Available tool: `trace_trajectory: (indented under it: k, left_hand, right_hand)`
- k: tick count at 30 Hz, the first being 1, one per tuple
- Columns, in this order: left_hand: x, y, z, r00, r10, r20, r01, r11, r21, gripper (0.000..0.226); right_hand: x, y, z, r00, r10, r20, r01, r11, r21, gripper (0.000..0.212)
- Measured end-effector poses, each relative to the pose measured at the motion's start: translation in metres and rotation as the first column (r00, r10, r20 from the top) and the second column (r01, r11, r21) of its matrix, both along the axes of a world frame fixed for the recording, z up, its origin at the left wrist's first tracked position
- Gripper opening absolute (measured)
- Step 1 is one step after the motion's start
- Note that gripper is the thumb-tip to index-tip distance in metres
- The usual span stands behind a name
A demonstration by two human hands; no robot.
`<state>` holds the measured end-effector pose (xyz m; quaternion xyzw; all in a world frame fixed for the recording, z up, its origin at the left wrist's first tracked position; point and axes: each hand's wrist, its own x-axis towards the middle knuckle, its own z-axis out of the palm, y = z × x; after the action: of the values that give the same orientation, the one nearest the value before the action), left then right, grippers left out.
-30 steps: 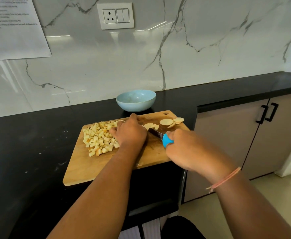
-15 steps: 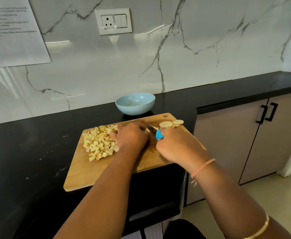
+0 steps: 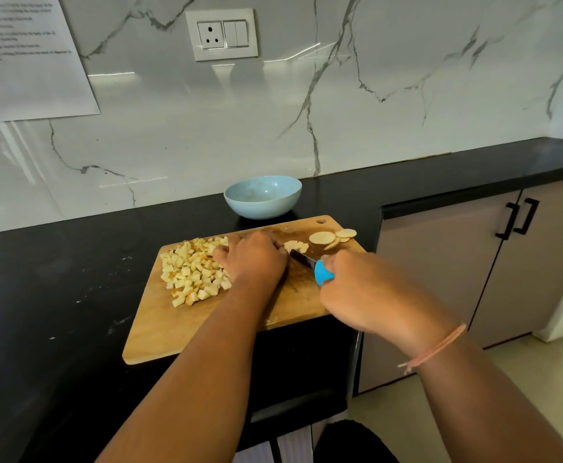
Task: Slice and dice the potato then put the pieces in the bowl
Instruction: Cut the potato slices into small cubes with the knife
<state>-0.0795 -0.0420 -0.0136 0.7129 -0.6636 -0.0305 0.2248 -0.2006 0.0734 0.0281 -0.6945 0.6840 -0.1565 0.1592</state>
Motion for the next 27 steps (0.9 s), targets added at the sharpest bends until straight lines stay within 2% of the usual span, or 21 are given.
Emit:
trace_trajectory:
  k: [4, 8, 11, 15, 19, 23, 27]
  left_hand:
    - [0.003, 0.003, 0.001, 0.999, 0.01, -0.033, -0.011, 0.999, -0.038, 0.016]
    - [0.009, 0.002, 0.004, 0.995, 0.031, -0.091, -0.038, 0.996, -0.084, 0.015]
    - [0.015, 0.001, 0.007, 0.991, 0.051, -0.121, -0.067, 0.989, -0.134, 0.015]
    - [0.024, -0.001, 0.011, 0.986, 0.085, -0.143, -0.107, 0.982, -0.154, 0.022]
    - [0.029, -0.002, 0.011, 0.978, 0.111, -0.174, -0.139, 0.978, -0.156, 0.024]
    - [0.03, -0.003, 0.011, 0.977, 0.125, -0.172, -0.148, 0.981, -0.125, 0.023]
    - [0.027, -0.005, 0.01, 0.978, 0.127, -0.165, -0.148, 0.981, -0.122, 0.017]
  right_hand:
    - [-0.008, -0.002, 0.0, 0.995, -0.084, 0.053, 0.087, 0.995, -0.053, 0.039]
    - [-0.004, -0.012, -0.006, 0.989, -0.15, 0.014, 0.15, 0.988, -0.046, 0.037]
    - [0.011, -0.014, -0.013, 0.994, -0.101, -0.048, 0.097, 0.993, -0.065, 0.04]
    - [0.036, -0.011, -0.016, 0.989, 0.021, -0.144, -0.027, 0.999, -0.043, 0.058]
    - [0.051, -0.009, -0.015, 0.983, 0.123, -0.138, -0.125, 0.992, -0.008, 0.059]
    - [0.032, -0.002, -0.013, 0.998, 0.022, -0.065, -0.027, 0.997, -0.073, 0.055]
    - [0.007, 0.003, -0.013, 0.99, -0.115, -0.088, 0.106, 0.989, -0.102, 0.038]
